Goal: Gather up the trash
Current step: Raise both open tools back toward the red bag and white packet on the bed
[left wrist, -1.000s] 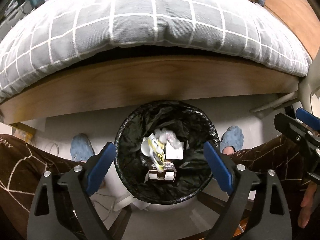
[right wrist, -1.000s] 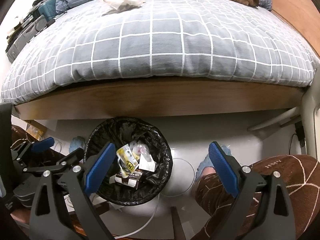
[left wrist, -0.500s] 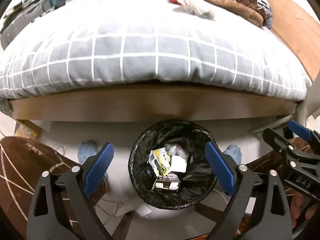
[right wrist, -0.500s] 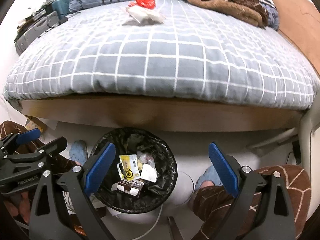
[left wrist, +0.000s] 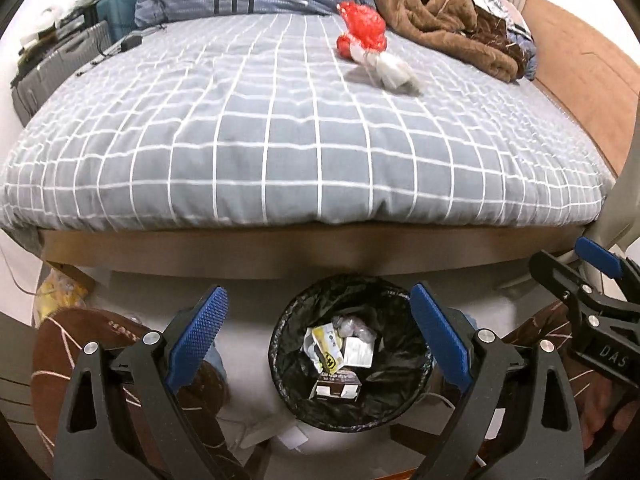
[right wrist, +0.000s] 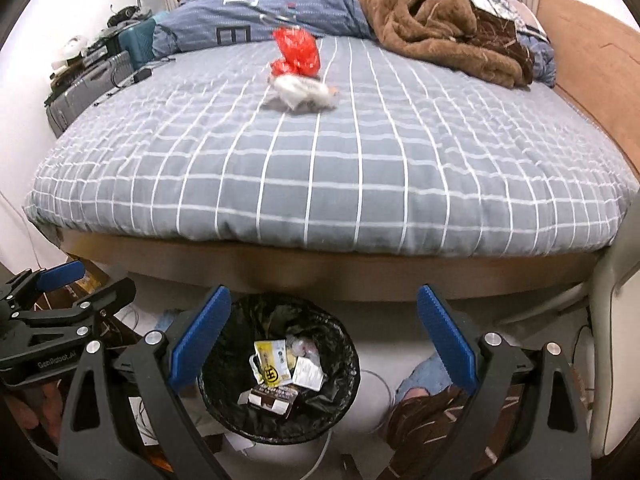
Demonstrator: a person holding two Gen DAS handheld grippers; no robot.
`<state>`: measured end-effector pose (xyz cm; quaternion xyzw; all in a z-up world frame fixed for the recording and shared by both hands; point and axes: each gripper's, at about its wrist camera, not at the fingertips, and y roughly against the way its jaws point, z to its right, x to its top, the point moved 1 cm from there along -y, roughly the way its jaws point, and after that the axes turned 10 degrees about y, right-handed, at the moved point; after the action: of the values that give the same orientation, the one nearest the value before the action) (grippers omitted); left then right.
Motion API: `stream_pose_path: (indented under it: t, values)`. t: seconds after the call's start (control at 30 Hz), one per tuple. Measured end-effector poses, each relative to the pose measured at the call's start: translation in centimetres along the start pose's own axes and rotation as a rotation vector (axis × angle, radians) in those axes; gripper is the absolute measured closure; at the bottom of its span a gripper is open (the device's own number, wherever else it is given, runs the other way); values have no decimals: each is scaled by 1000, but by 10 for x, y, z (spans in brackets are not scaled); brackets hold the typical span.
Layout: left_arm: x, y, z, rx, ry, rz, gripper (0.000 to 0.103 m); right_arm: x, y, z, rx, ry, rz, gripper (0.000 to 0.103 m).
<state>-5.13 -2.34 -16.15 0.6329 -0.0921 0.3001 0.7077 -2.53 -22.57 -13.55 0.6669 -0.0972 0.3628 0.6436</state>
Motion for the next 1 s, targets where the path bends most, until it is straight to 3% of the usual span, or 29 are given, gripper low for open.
stream_pose_path:
  t: [0.57,1.0]
  values:
    - [46,51,9,23,-14,114,10,50,44,13,-34,33,126,9]
    - [102,47,4,43,4,157,6,103,28,22,-28,56,140,9]
